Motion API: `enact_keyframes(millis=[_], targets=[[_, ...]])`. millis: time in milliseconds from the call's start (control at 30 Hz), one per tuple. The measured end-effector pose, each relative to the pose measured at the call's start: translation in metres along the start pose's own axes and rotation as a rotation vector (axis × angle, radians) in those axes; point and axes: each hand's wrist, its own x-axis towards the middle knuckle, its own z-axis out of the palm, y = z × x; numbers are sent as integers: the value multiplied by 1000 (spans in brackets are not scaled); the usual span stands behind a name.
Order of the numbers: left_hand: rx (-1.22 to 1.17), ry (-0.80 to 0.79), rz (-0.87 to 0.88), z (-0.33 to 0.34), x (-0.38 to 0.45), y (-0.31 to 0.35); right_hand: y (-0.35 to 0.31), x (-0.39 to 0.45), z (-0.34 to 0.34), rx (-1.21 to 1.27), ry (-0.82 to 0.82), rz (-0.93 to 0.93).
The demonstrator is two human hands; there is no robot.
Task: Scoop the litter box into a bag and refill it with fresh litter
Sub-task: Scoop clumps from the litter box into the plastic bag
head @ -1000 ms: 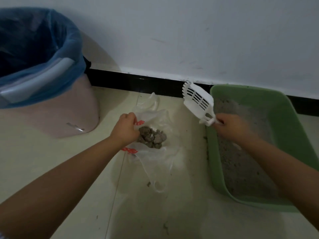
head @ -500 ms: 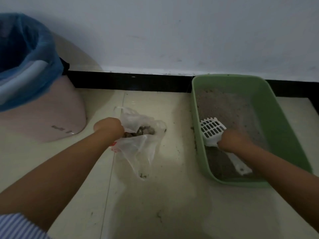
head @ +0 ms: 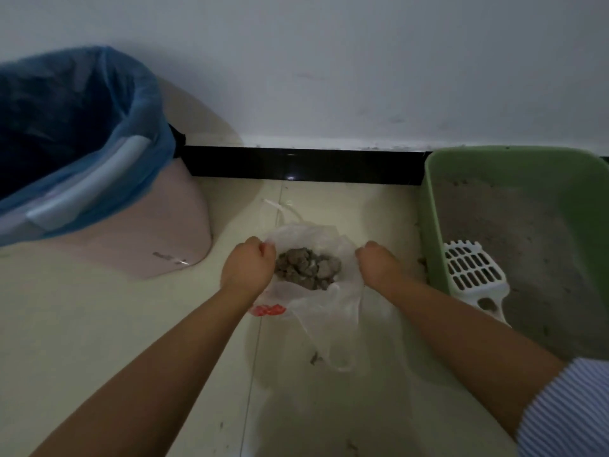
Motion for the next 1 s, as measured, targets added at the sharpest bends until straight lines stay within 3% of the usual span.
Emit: enact_keyframes(millis=[167,300,333,400,433,500,633,700,1000], targets=[[-105,70,69,2,6,-6,-7,19,18,49,3,39],[-162,78,79,6,12,-9,3,24,-6,378,294,163],[-184,78,64,7,13,-9,0,21,-13,436,361,108],[-220,78,39,7,16,-7,-12,10,-25,464,311,-105],[-226,75,34,8,16,-6,-14,5,-26,434,244,-172],[-228,64,36,9,18,-1,-4,6,-23,251,184,-106],[-230,0,75,21,14,11,32,5,-14,-577,-31,174],[-203,-38,118,28,11,19,36,6,-4,-779,-90,209],[-197,-68,118,34,9,27,40,22,1,-868,-182,165]])
